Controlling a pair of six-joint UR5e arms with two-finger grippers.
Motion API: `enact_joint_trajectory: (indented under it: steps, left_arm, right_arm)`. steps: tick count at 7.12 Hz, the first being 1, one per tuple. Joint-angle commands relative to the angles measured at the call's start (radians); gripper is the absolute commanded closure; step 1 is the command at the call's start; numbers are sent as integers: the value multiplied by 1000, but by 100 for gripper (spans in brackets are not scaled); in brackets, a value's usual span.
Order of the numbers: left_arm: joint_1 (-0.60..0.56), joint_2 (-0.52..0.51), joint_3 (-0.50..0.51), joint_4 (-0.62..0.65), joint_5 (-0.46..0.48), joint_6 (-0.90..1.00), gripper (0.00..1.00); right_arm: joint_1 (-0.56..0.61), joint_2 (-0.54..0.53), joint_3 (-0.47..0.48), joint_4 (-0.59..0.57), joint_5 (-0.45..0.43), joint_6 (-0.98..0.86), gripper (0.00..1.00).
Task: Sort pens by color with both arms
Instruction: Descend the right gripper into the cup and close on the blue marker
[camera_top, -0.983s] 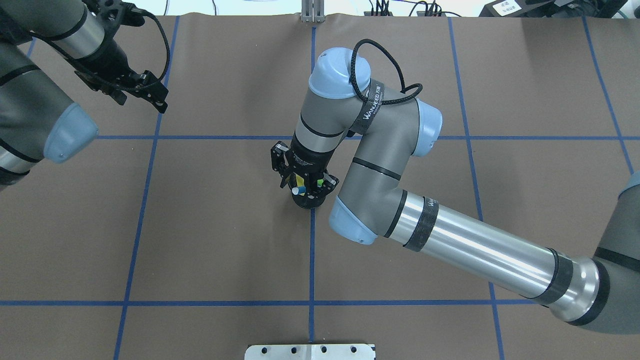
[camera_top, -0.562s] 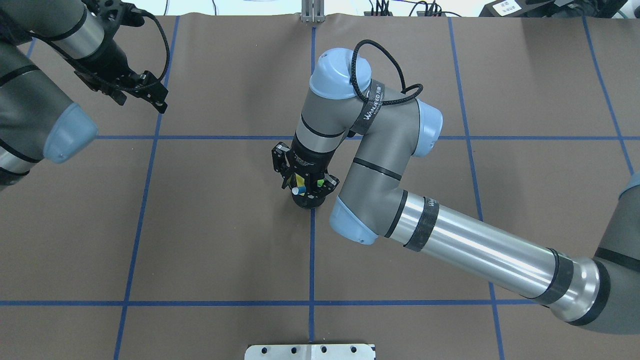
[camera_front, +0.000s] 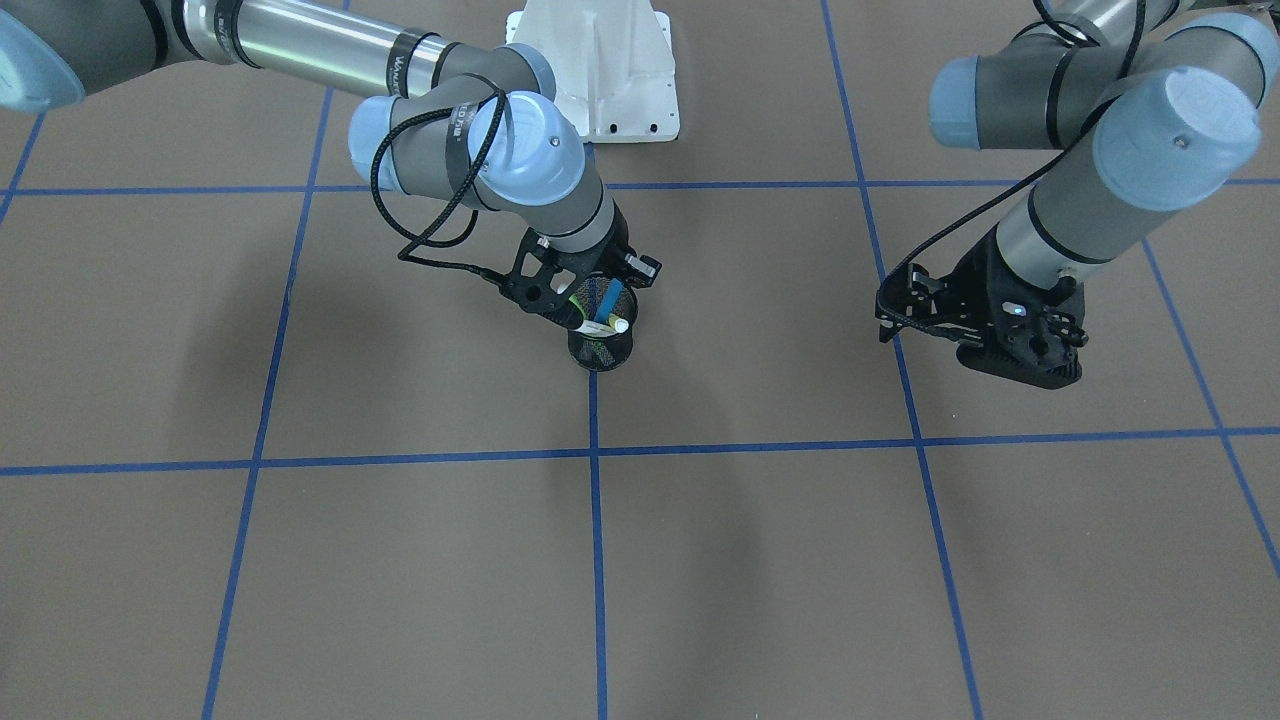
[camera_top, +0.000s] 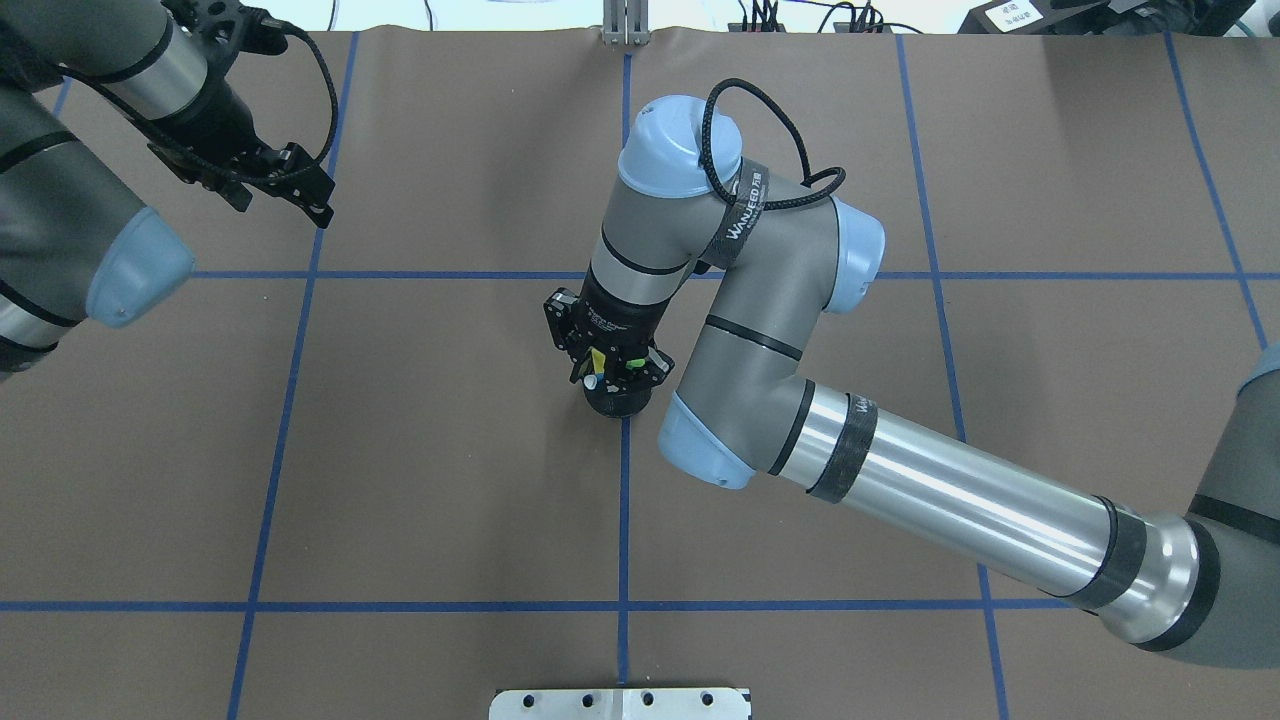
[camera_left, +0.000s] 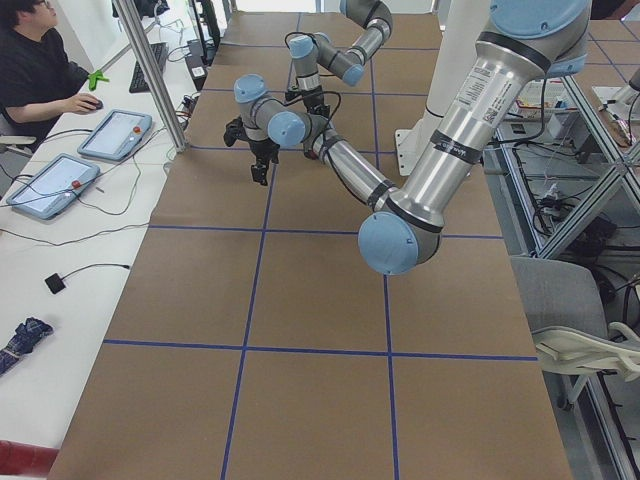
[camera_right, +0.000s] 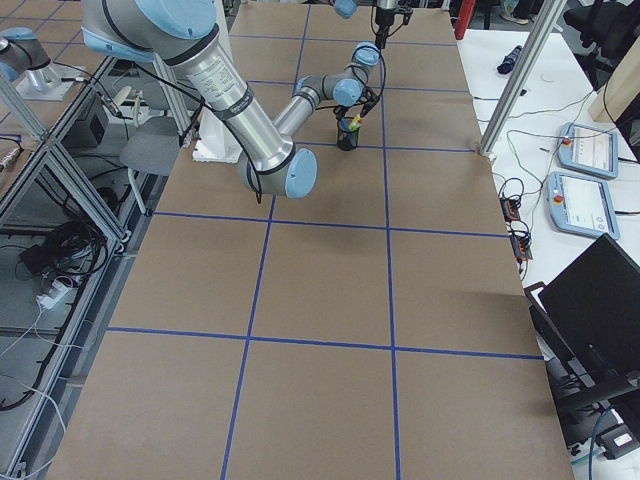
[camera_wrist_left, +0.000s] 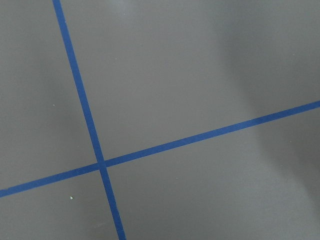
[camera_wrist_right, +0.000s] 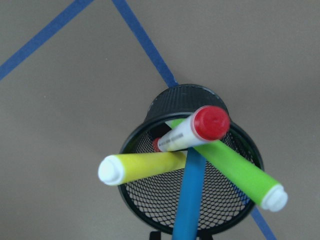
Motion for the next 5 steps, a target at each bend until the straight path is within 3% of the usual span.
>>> enact_joint_trajectory:
  steps: [1, 4, 5]
  left_arm:
    - [0, 0, 1, -3, 0, 0, 0]
    - [0, 0, 1, -9, 0, 0, 0]
    - [0, 0, -2, -9, 0, -1, 0]
  right_arm:
    - [7, 0, 18, 2, 3, 2, 100]
    - [22, -9, 138, -17, 39, 101, 100]
    - [28, -11, 200, -99, 49, 104, 100]
